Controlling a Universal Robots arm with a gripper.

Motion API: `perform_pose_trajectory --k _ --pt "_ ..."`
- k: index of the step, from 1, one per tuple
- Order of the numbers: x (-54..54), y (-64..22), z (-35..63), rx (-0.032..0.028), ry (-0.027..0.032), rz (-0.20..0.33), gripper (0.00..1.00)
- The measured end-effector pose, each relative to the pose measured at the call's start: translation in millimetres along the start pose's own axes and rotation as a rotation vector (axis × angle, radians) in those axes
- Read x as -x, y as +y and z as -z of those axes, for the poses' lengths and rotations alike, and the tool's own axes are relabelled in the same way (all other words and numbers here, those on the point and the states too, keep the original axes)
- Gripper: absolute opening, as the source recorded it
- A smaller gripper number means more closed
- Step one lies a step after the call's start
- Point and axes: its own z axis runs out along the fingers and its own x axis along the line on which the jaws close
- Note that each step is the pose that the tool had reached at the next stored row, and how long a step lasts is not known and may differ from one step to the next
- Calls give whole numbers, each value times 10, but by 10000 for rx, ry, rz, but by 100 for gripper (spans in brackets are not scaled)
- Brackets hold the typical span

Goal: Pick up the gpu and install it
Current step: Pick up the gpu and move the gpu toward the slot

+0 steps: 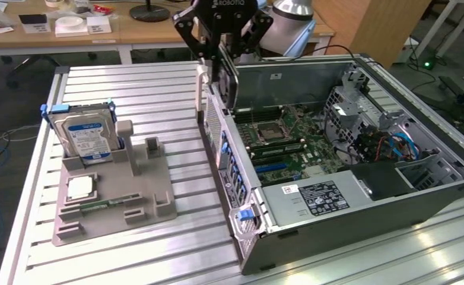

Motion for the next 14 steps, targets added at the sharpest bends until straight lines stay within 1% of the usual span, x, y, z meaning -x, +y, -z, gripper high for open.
perform_pose_trajectory --k 14 --pt "388 -13 -15 0 1 0 28"
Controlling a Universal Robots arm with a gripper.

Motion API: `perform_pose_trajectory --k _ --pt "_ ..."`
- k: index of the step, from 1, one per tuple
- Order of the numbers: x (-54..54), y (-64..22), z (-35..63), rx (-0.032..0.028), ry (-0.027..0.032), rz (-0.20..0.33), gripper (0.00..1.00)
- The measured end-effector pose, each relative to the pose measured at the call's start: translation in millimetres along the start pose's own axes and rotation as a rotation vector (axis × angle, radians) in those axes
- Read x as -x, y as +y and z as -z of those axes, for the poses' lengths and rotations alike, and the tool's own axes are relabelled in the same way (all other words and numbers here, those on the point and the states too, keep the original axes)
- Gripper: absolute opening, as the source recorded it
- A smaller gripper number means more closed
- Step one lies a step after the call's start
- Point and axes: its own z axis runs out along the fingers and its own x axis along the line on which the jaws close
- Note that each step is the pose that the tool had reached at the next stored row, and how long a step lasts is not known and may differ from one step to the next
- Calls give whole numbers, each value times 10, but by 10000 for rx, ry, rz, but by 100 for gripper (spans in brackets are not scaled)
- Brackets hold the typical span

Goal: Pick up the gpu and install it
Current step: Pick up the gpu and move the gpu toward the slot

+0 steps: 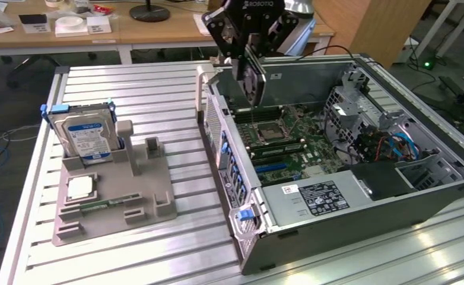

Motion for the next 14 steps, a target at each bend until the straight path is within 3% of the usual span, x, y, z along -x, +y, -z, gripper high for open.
perform_pose_trajectory --k 14 --pt "439 -15 -21 0 0 3 28"
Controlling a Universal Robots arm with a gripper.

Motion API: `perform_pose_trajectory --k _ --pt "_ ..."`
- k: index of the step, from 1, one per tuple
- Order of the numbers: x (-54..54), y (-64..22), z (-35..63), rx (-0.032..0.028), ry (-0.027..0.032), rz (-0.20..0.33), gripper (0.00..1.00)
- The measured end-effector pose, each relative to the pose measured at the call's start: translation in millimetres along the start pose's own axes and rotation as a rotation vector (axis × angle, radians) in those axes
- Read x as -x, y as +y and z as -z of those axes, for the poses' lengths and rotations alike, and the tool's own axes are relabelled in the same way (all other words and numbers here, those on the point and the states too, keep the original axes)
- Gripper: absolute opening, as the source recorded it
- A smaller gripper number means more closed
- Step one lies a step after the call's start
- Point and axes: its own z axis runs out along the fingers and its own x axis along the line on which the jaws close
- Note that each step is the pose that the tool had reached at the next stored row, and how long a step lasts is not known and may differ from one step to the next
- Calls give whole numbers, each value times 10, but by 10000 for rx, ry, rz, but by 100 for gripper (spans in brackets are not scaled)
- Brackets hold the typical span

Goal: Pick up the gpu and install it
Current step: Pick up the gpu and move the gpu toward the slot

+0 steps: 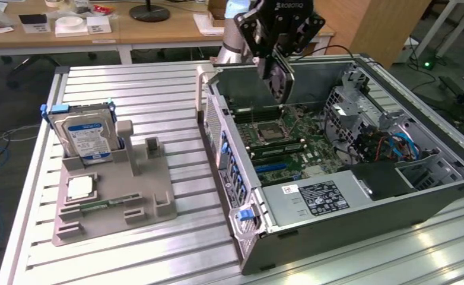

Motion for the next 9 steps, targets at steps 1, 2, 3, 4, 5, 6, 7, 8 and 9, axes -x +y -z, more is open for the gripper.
perform_pose_trajectory --k 1,2,3,4,5,6,7,8,9 --pt "30 -1 -2 0 0 1 28" --pt "60 -2 -3 0 0 1 28" --pt "92 -3 -5 0 0 -1 28" --pt "125 -4 -7 1 -1 -1 28" --pt "162 -6 -8 1 0 0 28" --pt "195 -7 -10 1 0 1 28" --pt "227 -8 -11 1 0 0 28" --pt "260 -9 -13 1 -1 0 28" --pt "294 -10 -14 1 0 -2 28"
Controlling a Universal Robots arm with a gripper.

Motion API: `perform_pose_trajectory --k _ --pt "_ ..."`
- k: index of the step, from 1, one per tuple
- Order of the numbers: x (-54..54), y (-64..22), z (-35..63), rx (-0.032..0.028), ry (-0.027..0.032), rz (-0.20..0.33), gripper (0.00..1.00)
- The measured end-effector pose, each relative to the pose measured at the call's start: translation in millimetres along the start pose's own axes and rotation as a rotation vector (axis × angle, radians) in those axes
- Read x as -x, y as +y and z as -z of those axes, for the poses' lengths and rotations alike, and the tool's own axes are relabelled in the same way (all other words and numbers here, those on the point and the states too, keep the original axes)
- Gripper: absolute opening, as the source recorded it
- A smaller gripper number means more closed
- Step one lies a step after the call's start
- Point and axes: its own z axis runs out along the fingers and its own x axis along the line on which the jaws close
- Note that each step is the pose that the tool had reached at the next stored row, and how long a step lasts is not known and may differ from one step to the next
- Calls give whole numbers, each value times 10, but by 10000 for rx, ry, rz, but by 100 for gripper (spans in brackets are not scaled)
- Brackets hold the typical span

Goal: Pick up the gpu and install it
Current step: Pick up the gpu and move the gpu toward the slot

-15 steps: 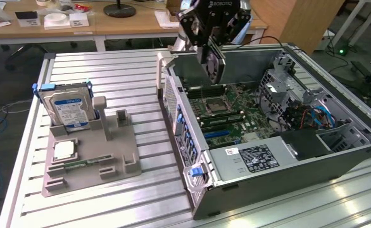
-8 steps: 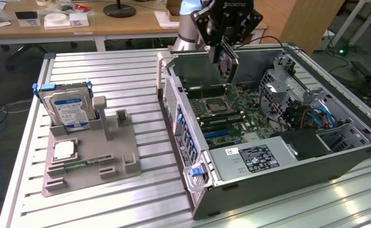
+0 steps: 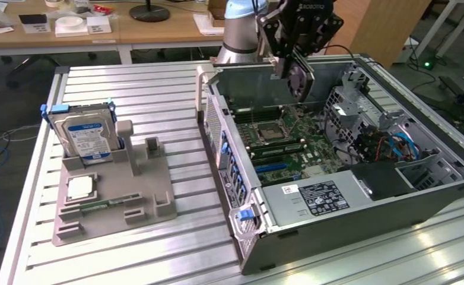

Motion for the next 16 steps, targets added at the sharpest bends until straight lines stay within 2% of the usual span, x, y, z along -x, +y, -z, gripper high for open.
perform_pose_trajectory --k 16 --pt "575 -19 -23 0 0 0 28"
